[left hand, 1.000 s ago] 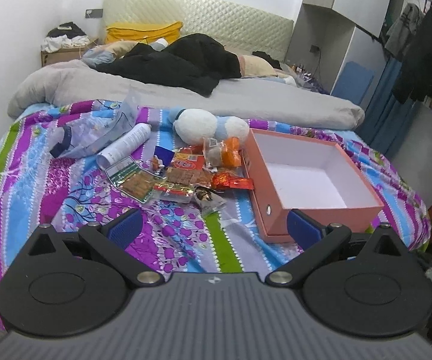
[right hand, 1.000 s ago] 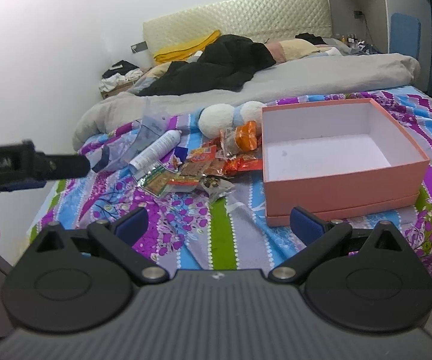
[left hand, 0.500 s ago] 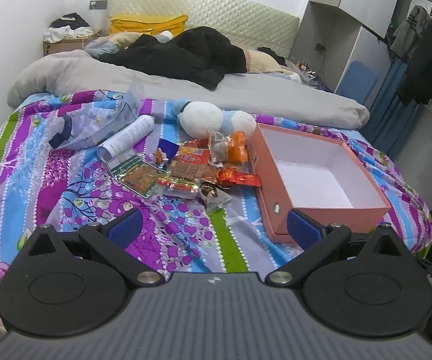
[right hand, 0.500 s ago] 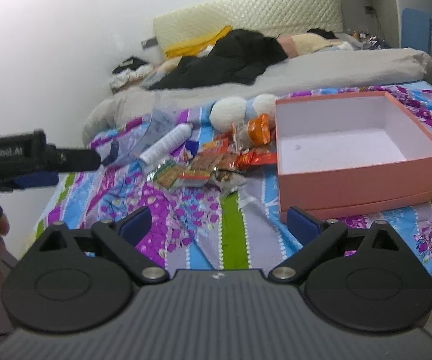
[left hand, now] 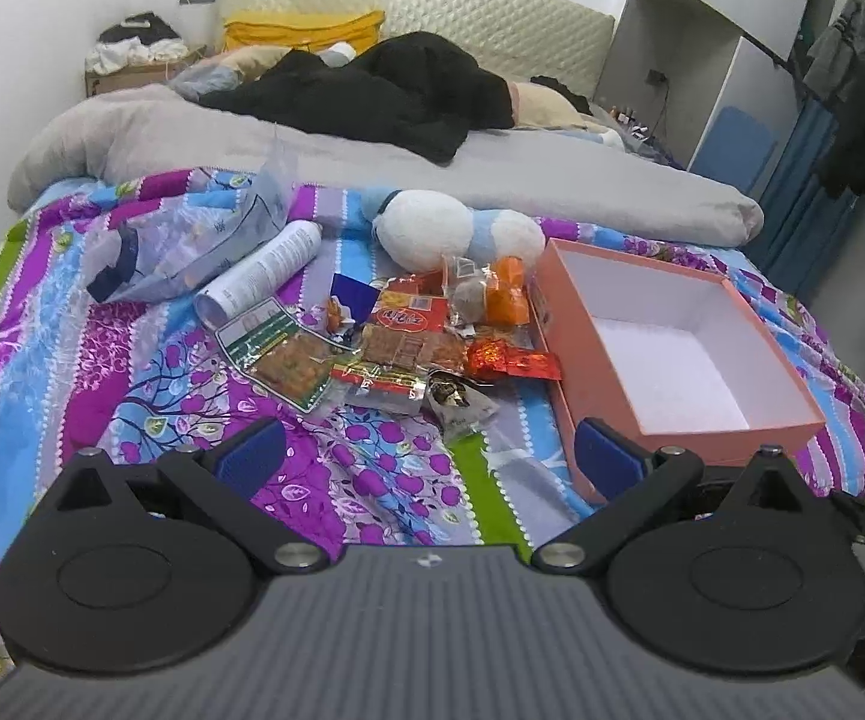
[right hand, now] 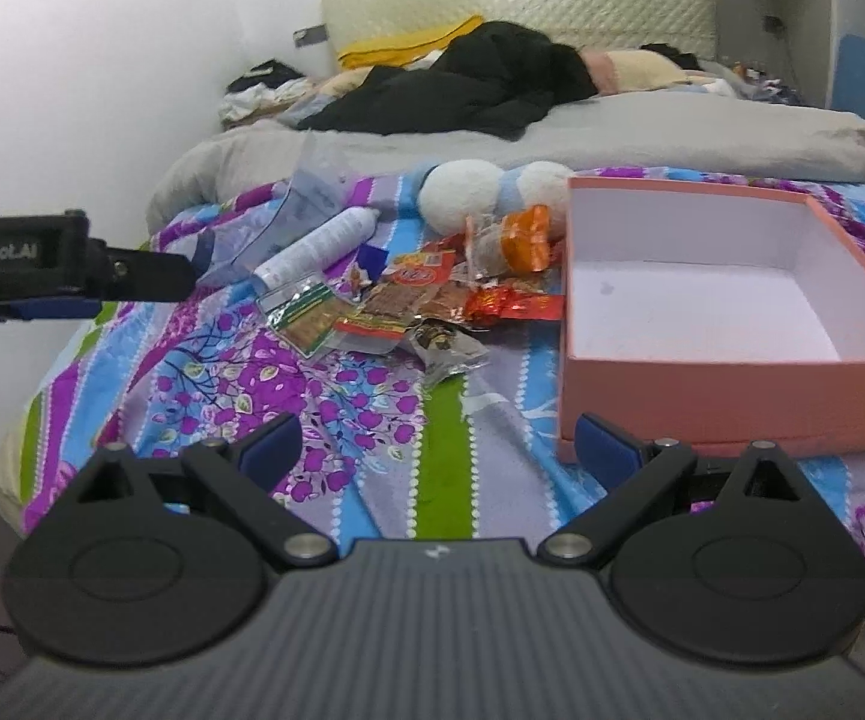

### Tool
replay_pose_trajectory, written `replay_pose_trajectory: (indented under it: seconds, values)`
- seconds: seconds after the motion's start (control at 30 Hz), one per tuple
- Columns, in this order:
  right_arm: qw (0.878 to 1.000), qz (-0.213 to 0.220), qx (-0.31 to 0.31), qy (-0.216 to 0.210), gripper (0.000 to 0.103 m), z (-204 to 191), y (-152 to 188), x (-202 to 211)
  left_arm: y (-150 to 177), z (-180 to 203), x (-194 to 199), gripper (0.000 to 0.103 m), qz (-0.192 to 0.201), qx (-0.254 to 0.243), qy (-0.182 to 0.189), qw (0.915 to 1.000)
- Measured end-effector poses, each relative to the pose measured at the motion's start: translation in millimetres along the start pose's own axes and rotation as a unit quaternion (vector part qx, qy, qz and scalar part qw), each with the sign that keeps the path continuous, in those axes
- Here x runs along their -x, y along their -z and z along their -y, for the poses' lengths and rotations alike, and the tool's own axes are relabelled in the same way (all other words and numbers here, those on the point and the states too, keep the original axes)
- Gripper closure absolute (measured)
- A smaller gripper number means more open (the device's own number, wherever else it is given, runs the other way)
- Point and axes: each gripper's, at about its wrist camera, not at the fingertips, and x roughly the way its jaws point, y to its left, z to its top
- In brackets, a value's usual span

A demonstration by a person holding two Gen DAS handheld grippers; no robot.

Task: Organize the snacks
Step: 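Reach both grippers into the snack pile toward the red-labelled and clear packs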

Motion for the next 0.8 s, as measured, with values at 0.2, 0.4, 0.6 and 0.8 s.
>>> replay_pose_trajectory:
  seconds: [0.2, 0.4, 0.6, 0.8]
  values:
    - [0.999, 0.002, 0.032, -0.022, 0.004, -12.5, -14.3, -30.0, -10.2, -23.9, -38.2, 0.000, -0.015, 0.024, 0.001, 0.9996]
    - [0.997, -0.028, 0.051, -0.051, 0.005, -19.8, -27.1, -68.6, -17.7, -49.0, -80.7, 0.001, -0.042, 0.042, 0.010, 0.9982]
    - [0.994, -0.059, 0.076, -0.057, 0.026, -20.4, -36.6, -116.7, -23.1, -68.5, -134.5, 0.001, -0.069, 0.048, 0.022, 0.9962]
    - [0.991, -0.093, 0.093, -0.036, 0.026, -11.7, -40.2, -175.3, -30.8, -75.0, -194.4, 0.002, -0.092, 0.041, 0.040, 0.9942]
